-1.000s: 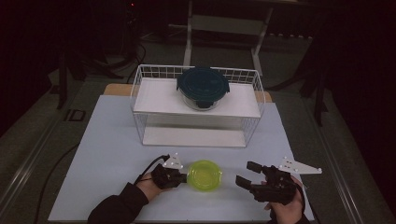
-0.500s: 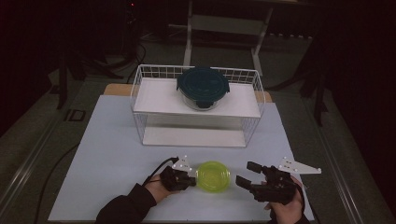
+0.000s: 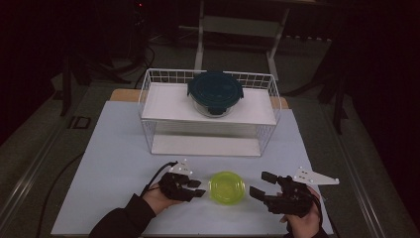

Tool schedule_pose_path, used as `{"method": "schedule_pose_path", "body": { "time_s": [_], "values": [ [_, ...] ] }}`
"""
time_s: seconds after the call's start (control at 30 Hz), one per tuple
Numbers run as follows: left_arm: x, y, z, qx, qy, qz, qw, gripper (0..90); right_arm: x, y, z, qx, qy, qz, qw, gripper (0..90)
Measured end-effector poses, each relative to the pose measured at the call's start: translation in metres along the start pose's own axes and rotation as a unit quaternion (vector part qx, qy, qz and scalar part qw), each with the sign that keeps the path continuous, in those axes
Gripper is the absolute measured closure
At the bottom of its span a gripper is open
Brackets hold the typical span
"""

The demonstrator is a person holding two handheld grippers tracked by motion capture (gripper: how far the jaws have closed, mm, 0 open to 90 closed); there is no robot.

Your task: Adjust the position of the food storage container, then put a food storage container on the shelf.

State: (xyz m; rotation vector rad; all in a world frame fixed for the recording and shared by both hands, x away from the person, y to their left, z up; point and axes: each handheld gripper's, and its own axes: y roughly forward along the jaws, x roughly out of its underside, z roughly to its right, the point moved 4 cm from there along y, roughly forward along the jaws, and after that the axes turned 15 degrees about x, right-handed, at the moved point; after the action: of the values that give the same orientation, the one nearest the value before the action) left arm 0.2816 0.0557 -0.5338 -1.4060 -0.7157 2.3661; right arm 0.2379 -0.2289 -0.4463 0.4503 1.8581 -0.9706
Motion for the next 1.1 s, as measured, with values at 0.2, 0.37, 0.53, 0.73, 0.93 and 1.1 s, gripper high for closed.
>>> {"method": "schedule_pose_path", "body": {
  "time_s": [0.2, 0.37, 0.53, 0.73, 0.93, 1.1],
  "values": [
    [-0.012, -0.021, 0.013, 0.005, 0.002, 0.03, 0.9995, 9.9, 0.002, 0.004, 0.001, 0.014, -0.015, -0.002, 0.9998, 20.5],
    [-0.023, -0.033, 0.021, 0.005, -0.009, 0.069, 0.9976, 1.1, 0.003, 0.007, 0.002, 0.027, -0.03, 0.001, 0.9992, 20.2],
    [-0.037, -0.039, 0.028, 0.022, -0.009, 0.094, 0.9953, 1.1, 0.003, 0.011, 0.003, 0.039, -0.038, -0.007, 0.9985, 17.8],
    [-0.048, -0.034, 0.03, 0.039, -0.031, 0.096, 0.9941, 2.5, 0.006, 0.018, 0.01, 0.043, 0.0, -0.038, 0.9983, 13.7],
    [-0.048, -0.02, 0.018, 0.065, -0.104, 0.088, 0.9886, 2.8, 0.007, 0.027, 0.016, 0.03, 0.043, -0.069, 0.9962, 14.6],
    [-0.041, -0.007, 0.005, 0.061, -0.176, 0.078, 0.9795, 8.5, 0.015, 0.038, 0.029, 0.032, 0.087, -0.108, 0.9899, 23.1]
  ]
}}
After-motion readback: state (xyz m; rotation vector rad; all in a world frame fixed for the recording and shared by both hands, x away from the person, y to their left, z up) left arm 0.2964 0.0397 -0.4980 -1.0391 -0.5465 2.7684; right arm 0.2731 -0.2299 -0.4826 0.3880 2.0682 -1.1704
